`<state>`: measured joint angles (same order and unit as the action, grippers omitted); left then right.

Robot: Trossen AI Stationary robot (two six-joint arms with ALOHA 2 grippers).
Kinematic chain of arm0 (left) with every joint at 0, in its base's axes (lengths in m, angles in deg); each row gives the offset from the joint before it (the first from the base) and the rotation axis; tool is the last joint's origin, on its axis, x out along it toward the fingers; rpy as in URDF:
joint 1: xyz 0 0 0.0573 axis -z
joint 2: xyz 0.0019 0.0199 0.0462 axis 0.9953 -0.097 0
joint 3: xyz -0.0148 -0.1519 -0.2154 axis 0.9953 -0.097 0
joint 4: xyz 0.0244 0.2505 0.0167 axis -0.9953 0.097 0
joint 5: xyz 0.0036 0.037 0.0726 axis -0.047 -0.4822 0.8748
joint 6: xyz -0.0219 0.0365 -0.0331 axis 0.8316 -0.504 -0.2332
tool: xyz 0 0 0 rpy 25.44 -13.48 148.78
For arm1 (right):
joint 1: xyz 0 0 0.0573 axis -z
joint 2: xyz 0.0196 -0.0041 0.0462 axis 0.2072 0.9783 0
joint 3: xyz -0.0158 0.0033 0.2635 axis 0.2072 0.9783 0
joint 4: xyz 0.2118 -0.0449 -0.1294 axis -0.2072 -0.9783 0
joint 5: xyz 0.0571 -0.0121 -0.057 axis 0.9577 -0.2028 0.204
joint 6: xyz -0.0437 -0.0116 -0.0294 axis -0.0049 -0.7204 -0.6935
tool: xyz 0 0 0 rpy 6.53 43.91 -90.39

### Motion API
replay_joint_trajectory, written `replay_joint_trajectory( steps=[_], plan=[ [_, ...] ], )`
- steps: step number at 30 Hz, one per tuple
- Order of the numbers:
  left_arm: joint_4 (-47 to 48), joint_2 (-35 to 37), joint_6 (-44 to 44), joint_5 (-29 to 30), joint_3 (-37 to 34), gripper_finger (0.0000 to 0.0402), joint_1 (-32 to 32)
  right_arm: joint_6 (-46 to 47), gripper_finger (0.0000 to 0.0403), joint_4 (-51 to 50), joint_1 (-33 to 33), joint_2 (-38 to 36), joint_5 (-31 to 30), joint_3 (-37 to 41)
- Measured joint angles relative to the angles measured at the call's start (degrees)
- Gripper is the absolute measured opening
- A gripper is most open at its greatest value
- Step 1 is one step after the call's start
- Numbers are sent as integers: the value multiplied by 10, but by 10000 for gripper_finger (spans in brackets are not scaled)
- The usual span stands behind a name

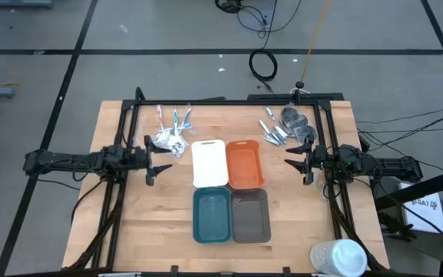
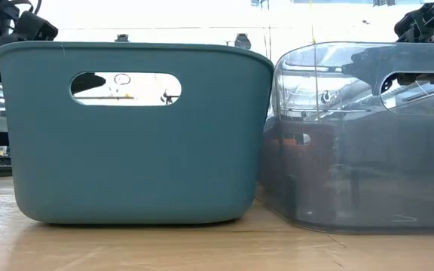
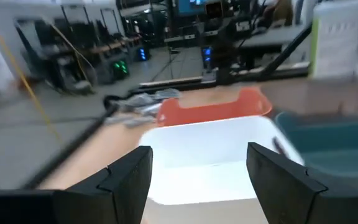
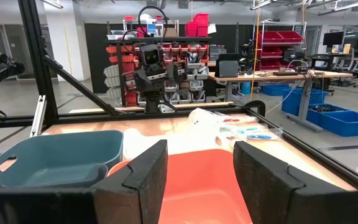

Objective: Pick & Place Travel size toiletries
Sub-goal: Put the left vanity pack into the blue bin

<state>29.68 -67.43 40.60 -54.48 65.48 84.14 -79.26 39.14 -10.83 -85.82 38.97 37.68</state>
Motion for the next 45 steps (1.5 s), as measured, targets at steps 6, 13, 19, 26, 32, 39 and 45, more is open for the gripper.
replay_joint_trajectory(
  steps=[6,13,19,26,32,39,45],
  plan=[
    [-4,0,-75,35,0,255,0,0,174,0,0,0,0,0],
    [-18,0,19,38,0,255,0,0,172,0,0,0,0,0],
    [-41,0,113,70,0,255,-1,0,174,0,0,0,0,0],
    [11,0,191,99,0,255,-1,0,172,0,0,0,0,0],
    [0,0,232,88,0,255,-1,0,174,0,0,0,0,0],
    [208,-26,332,204,123,255,-23,0,172,0,0,0,0,0],
    [412,-171,423,285,258,255,-61,0,174,0,0,0,0,0]
  ],
)
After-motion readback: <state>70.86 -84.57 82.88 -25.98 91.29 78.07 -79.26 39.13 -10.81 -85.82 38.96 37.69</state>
